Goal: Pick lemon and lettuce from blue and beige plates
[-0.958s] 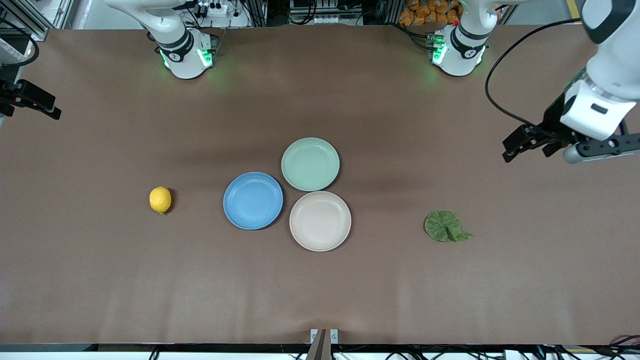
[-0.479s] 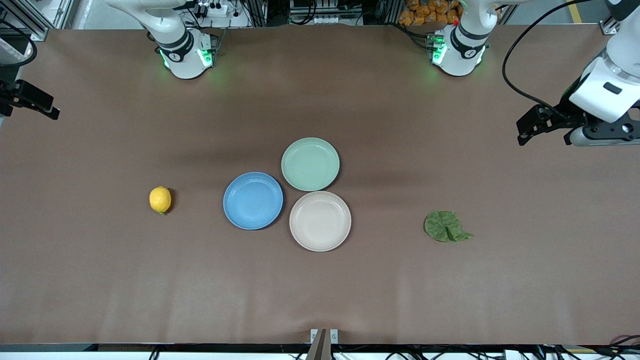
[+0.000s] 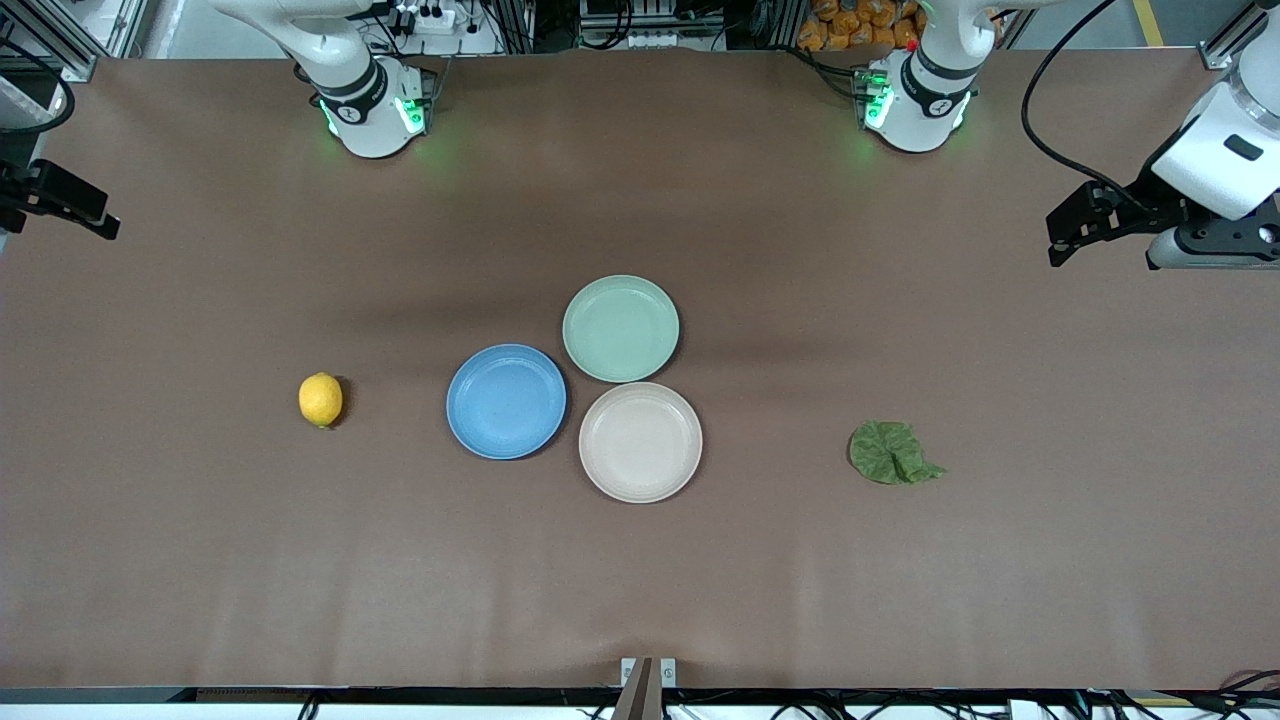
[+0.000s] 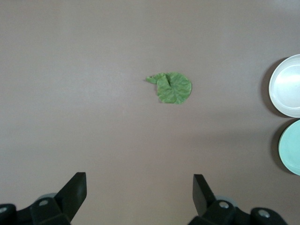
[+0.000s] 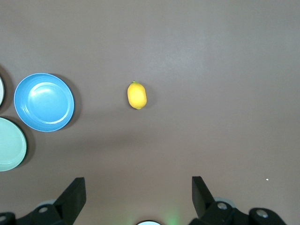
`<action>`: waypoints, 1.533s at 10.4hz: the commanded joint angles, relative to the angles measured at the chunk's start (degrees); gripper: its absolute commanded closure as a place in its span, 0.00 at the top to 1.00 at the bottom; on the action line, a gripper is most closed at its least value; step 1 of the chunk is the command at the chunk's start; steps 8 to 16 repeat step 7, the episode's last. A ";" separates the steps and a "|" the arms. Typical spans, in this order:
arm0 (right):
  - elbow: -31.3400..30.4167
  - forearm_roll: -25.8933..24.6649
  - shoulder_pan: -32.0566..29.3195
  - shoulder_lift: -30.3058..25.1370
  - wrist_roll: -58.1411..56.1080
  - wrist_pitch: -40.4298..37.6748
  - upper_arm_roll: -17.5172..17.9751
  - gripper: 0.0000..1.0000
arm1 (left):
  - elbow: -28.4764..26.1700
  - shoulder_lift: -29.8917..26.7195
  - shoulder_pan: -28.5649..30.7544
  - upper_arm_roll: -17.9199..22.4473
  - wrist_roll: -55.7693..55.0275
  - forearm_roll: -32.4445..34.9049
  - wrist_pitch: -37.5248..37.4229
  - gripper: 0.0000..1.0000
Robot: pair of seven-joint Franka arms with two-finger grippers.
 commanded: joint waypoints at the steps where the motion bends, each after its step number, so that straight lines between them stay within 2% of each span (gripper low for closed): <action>1: 0.11 -0.50 -0.99 -0.27 0.65 -0.08 0.93 1.00 | 2.37 0.47 0.37 -0.57 1.54 1.14 -2.44 1.00; 16: 0.11 -0.41 -0.99 -0.09 0.65 -0.08 0.85 1.00 | 2.65 0.21 0.28 -0.83 1.54 0.52 -4.20 1.00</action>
